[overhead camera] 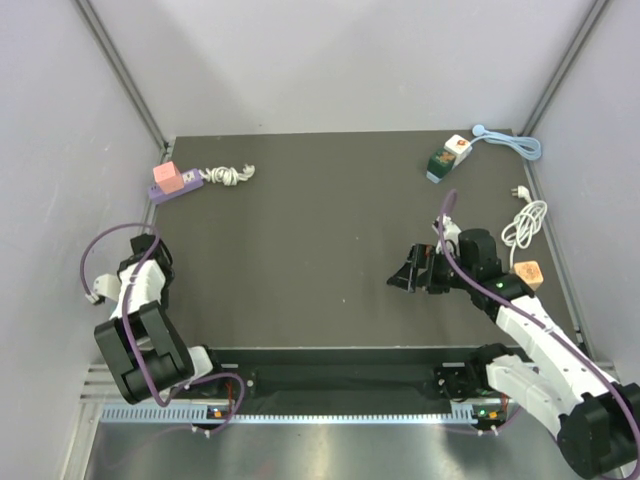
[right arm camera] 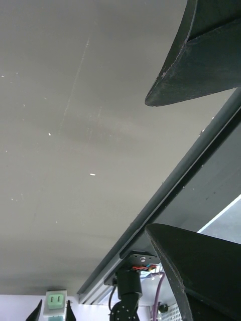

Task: Pull the plug off the socket

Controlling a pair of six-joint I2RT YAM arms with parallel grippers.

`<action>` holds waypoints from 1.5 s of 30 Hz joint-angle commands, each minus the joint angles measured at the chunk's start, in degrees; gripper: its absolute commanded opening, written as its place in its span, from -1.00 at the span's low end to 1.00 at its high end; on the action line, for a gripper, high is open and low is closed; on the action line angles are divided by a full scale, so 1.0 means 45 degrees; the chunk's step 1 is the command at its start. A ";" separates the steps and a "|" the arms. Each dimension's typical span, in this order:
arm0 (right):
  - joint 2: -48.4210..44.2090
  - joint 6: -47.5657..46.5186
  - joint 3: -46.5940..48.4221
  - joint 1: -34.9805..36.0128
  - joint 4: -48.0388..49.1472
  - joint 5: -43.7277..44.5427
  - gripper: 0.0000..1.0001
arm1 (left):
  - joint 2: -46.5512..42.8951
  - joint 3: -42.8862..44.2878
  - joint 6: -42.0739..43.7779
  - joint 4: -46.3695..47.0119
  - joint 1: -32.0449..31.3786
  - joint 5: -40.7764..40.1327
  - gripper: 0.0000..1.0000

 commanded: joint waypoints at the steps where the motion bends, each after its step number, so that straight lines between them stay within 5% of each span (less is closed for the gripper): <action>1: -0.0404 -0.0141 0.0181 -0.0098 0.0041 -0.0148 0.99 | 0.0224 -0.0149 -0.0183 0.0544 0.0234 -0.0300 0.52; 13: -0.0931 -0.0063 0.0044 -0.0098 -0.0174 -0.0129 0.99 | 0.0519 -0.0130 -0.0106 0.0525 0.0449 -0.0359 -0.15; 19: -0.0951 0.0054 -0.0054 -0.0098 -0.0155 -0.0090 0.99 | 0.0226 0.0006 0.1027 0.0662 0.0274 0.0539 -0.64; 21: -0.0931 0.0054 -0.0054 -0.0079 -0.0097 -0.0109 0.99 | -0.0046 -0.0071 0.1183 0.0662 -0.0018 0.0966 -0.98; 23: -0.0892 0.0093 -0.0131 -0.0098 0.0001 -0.0090 1.00 | -0.0340 -0.0169 0.1126 0.0545 -0.0408 0.1183 -1.00; 26: -0.0717 0.0230 -0.0248 -0.0098 0.0254 -0.0109 0.99 | -0.0965 -0.0189 0.0698 0.0156 -0.1948 0.1029 -1.00; 35: 0.0610 0.0348 -0.0834 -0.0040 0.1114 -0.0518 0.99 | -0.0753 0.0124 -0.2309 -0.1156 -0.9642 0.0715 -1.00; 38: 0.1177 0.0483 -0.1108 0.0058 0.2010 -0.0949 1.00 | 0.0065 0.0260 -0.3224 -0.0842 -1.3072 0.0309 -1.00; 45: 0.1646 0.0757 -0.1206 0.0721 0.2715 -0.0559 1.00 | 0.3206 0.2676 -0.5239 -0.2597 -1.7414 -0.1292 -1.00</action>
